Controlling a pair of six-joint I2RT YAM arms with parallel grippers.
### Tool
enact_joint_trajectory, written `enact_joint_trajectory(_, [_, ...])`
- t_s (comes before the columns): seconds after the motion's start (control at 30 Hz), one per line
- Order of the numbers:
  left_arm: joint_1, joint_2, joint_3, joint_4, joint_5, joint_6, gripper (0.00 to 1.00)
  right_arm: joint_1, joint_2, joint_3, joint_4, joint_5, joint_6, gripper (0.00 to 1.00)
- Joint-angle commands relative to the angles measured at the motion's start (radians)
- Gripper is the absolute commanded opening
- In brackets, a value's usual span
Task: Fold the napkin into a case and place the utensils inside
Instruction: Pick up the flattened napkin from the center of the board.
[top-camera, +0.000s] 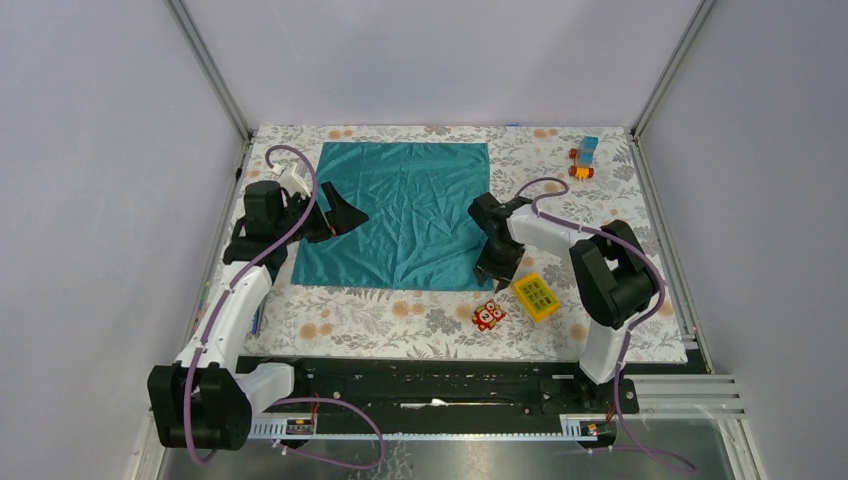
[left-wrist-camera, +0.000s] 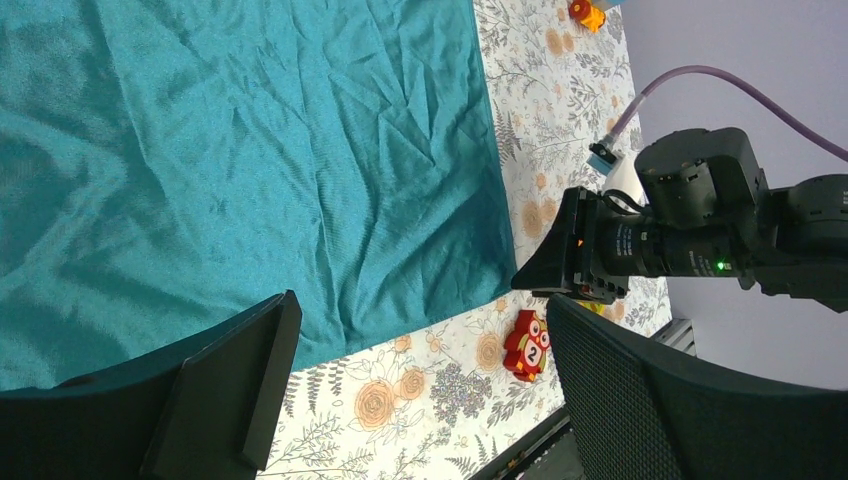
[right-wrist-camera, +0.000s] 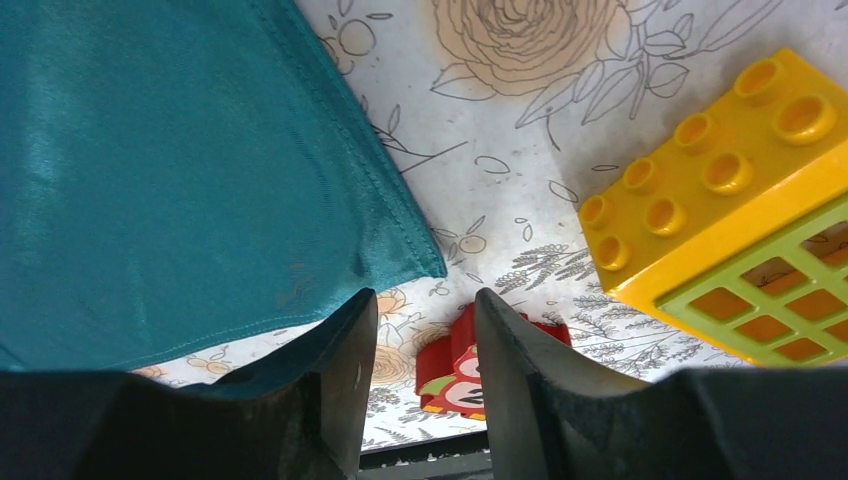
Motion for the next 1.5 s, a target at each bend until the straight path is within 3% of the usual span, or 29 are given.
enact_joint_trajectory(0.0, [-0.004,-0.018,0.012,0.033,0.027,0.022,0.98,0.010,0.038,0.072,-0.057,0.027,0.027,0.48])
enact_joint_trajectory(0.3, [-0.003,-0.002,0.019,0.025,0.032,0.026,0.98,0.010,0.110,0.108,-0.058,0.035,0.019,0.47])
enact_joint_trajectory(0.73, [-0.003,0.014,0.022,0.020,0.036,0.027,0.98,0.010,0.121,-0.005,0.053,0.038,0.031,0.44])
enact_joint_trajectory(0.8, [-0.003,0.014,0.021,0.019,0.032,0.029,0.98,0.009,0.125,-0.018,0.062,0.040,0.027,0.41])
enact_joint_trajectory(0.93, [-0.003,0.014,0.023,0.009,0.014,0.038,0.98,0.009,0.114,-0.027,0.070,0.053,0.027,0.20])
enact_joint_trajectory(1.17, [0.008,0.013,0.020,-0.004,-0.041,0.042,0.99,0.010,0.057,-0.018,0.075,0.076,0.001,0.00])
enact_joint_trajectory(1.33, [0.005,0.013,0.023,-0.050,-0.193,0.030,0.99,0.009,0.030,-0.011,0.078,0.099,-0.005,0.00])
enact_joint_trajectory(1.47, [0.023,0.006,0.021,-0.130,-0.369,-0.079,0.99,0.010,-0.027,-0.024,0.039,0.191,0.043,0.00])
